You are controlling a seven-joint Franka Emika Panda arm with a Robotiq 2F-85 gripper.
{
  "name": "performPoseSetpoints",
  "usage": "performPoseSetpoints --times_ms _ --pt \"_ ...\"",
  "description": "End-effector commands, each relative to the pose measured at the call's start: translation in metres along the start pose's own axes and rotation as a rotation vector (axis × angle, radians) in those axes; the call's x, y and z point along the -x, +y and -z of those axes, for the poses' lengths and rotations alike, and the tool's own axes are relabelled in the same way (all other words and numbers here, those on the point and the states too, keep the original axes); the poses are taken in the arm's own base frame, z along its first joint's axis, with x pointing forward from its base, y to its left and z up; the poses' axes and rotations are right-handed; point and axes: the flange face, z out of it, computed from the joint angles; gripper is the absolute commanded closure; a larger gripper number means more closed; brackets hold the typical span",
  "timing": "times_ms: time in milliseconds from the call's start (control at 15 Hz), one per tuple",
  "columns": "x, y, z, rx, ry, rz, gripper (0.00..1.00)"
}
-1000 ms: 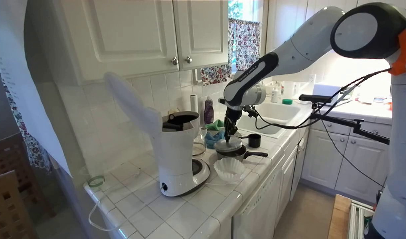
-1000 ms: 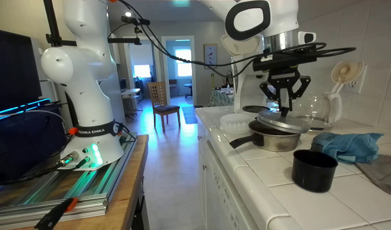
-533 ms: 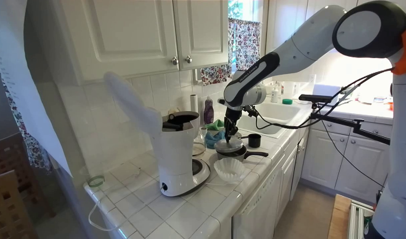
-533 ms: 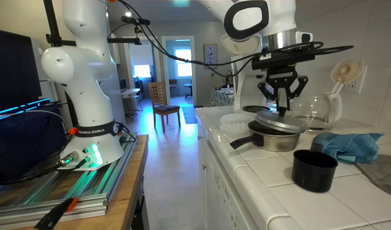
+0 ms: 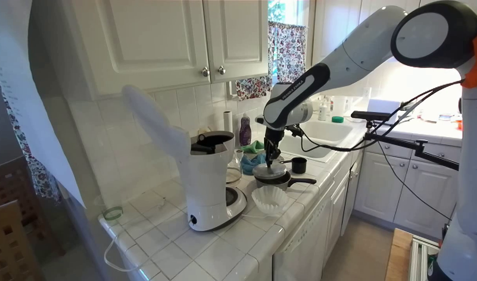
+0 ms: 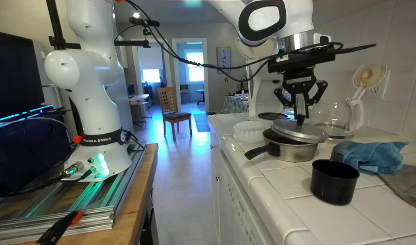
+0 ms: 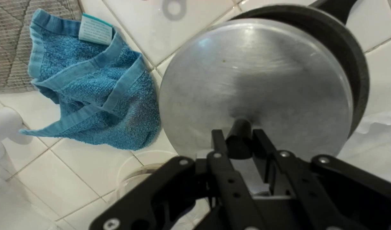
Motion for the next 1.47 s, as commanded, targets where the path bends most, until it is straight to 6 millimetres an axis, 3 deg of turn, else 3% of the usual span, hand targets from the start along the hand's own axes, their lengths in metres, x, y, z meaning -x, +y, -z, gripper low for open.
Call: performPoseSetpoints --times_ms 0,933,1400 --pt "0.004 -0.009 0.003 0.041 -0.041 -0.005 0.93" --pt "-0.014 -0.017 0.008 0.033 -0.084 0.02 0.93" --pt "-0.009 -0.024 0.012 0.025 -0.091 -0.006 0.93"
